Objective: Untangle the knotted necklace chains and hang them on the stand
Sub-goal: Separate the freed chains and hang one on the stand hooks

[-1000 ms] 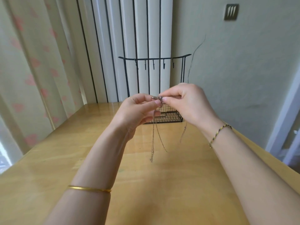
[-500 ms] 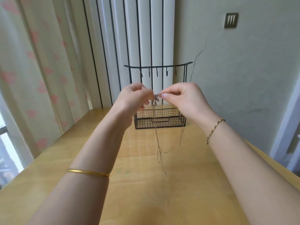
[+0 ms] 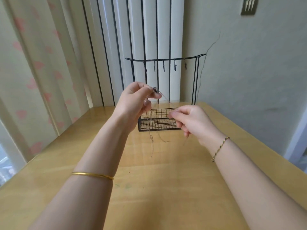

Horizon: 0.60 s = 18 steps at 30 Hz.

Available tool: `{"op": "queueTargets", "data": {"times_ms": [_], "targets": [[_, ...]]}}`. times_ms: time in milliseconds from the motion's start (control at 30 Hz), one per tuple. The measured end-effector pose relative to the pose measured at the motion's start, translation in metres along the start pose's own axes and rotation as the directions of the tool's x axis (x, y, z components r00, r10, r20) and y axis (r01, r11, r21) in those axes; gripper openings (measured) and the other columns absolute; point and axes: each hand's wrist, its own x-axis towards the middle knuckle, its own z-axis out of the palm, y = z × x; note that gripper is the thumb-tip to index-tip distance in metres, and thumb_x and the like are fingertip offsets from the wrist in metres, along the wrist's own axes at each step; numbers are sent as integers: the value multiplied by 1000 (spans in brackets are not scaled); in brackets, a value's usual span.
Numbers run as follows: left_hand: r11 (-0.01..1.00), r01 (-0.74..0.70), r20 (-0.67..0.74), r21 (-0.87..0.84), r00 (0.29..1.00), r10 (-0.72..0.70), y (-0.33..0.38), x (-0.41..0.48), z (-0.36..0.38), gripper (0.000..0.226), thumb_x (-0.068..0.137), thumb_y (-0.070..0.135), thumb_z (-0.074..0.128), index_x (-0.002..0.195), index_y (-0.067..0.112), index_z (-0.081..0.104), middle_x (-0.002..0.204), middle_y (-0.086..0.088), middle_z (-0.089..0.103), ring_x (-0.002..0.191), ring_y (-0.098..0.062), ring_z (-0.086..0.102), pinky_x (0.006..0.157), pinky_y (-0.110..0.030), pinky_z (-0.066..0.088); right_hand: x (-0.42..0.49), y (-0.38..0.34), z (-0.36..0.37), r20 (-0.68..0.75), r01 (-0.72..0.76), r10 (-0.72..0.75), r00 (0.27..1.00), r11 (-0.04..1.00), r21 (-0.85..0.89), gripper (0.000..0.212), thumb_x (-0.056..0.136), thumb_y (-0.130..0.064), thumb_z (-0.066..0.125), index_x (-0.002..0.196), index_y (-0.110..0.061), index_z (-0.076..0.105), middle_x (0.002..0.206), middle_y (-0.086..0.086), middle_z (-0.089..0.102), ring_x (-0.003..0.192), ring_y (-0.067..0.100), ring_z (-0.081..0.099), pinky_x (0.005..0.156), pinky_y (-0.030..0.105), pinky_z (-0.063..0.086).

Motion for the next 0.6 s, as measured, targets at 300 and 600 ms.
{"op": "queueTargets", "data": {"times_ms": [300, 600], "targets": [[994, 14, 53, 113, 998, -20, -16, 17, 7, 12, 96, 14, 49, 85, 16, 47, 113, -5, 67, 37, -6, 36, 42, -20, 41, 17, 24, 2, -26, -135, 158, 987, 908, 396, 26, 97, -19, 44, 92, -5, 65, 59, 4, 50, 37, 11, 36, 38, 21, 36], [879, -65, 70, 473, 997, 36, -33, 17, 1, 13, 100, 21, 42, 88, 20, 45, 99, -2, 59, 48, -7, 60, 40, -20, 32, 10, 45, -1, -122, -179, 252, 960, 888, 423, 26, 95, -27, 51, 84, -8, 64, 54, 1, 47, 36, 10, 33, 38, 21, 34]]}}
